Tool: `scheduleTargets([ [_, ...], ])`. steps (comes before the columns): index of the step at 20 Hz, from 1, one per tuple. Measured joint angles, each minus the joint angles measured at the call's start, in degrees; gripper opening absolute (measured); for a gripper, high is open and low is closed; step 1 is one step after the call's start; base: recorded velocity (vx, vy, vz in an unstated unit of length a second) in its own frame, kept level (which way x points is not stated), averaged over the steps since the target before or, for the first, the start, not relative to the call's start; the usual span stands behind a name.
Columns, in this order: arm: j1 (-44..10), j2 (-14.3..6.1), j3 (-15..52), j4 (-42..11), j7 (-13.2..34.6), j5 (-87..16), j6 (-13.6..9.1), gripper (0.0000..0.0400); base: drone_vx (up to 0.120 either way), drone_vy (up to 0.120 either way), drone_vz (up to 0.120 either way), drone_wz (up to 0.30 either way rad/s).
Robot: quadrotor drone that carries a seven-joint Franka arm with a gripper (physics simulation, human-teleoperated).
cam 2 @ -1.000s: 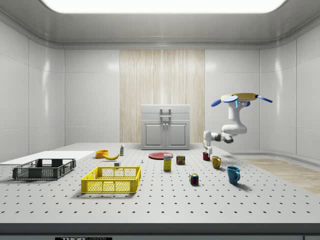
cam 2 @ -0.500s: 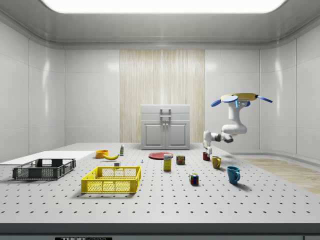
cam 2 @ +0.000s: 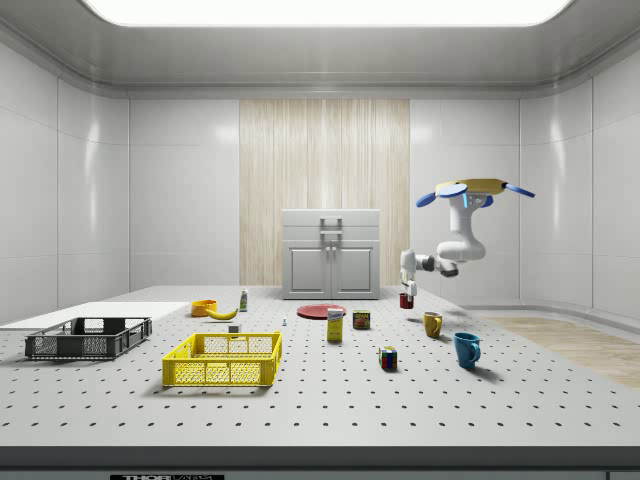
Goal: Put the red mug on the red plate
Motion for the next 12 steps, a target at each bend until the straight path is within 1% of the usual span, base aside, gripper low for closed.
scheduleTargets([
  [6,-0.3,-0.7,0.9,-0.1,0.3,1.1,0.4,0.0100,0.120,-0.120,0.120,0.000],
  [12,-0.6,-1.5,1.3,-0.1,0.6,1.6,1.1,0.0100,0.120,-0.120,0.000,0.000],
])
